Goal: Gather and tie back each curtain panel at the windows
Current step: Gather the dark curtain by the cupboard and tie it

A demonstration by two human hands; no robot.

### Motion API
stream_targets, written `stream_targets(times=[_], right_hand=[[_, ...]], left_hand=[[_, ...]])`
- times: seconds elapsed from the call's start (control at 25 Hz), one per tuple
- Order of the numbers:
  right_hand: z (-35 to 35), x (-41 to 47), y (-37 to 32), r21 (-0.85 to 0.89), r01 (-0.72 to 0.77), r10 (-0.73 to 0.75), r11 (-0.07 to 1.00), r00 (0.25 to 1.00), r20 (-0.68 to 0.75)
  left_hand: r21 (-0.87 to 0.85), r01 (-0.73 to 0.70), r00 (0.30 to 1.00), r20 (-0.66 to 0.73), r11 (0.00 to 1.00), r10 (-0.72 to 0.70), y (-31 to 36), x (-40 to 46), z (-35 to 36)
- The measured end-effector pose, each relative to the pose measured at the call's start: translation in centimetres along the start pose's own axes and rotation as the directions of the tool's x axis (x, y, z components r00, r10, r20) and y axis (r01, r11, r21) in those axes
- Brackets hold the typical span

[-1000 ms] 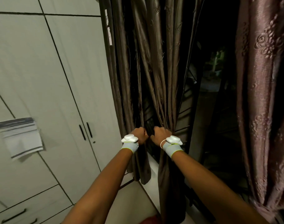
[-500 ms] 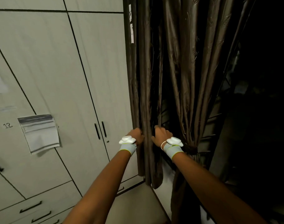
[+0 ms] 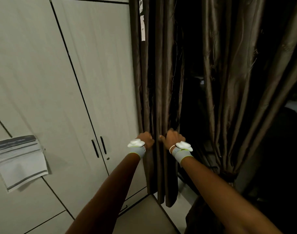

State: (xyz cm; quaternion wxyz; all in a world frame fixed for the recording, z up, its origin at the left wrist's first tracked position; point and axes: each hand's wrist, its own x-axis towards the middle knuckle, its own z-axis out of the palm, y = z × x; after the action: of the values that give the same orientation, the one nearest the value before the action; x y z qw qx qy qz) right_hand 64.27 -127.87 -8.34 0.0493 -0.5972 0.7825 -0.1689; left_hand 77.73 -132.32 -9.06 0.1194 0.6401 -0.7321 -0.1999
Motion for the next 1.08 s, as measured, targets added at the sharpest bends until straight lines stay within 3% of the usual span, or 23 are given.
stream_targets(times=[0.12,0.32,0.72,0.88,1.08], right_hand=[[0.8,1.9,-0.4,-0.039,-0.098,0.095,0.994,0.993,-0.068],[2.4,4.1,-0.3,-0.082,-0.156,0.152,0.984,0.987,-0.047],[4.1,4.0,2.7,-0.031,-0.194,0.192,0.981,0.980,-0.057],[3.4,4.3,5.1,-0.062,-0.247,0.241,0.967,0.966,-0.091],[2.6,4.7,5.0,-0.080,-0.235,0.232,0.969,0.971,-0.050]], left_hand=[[-0.011,-0.055,0.997,0.050,0.998,0.056,-0.7,2.8,0.1],[-0.027,-0.175,0.979,0.102,0.984,0.177,-0.7,5.8,0.1],[-0.013,-0.312,0.948,-0.073,0.950,0.310,2.0,10.4,-0.3],[-0.060,-0.313,0.949,-0.053,0.948,0.310,2.5,10.3,0.8],[-0.088,-0.438,0.899,-0.010,0.895,0.439,4.4,8.6,2.7]])
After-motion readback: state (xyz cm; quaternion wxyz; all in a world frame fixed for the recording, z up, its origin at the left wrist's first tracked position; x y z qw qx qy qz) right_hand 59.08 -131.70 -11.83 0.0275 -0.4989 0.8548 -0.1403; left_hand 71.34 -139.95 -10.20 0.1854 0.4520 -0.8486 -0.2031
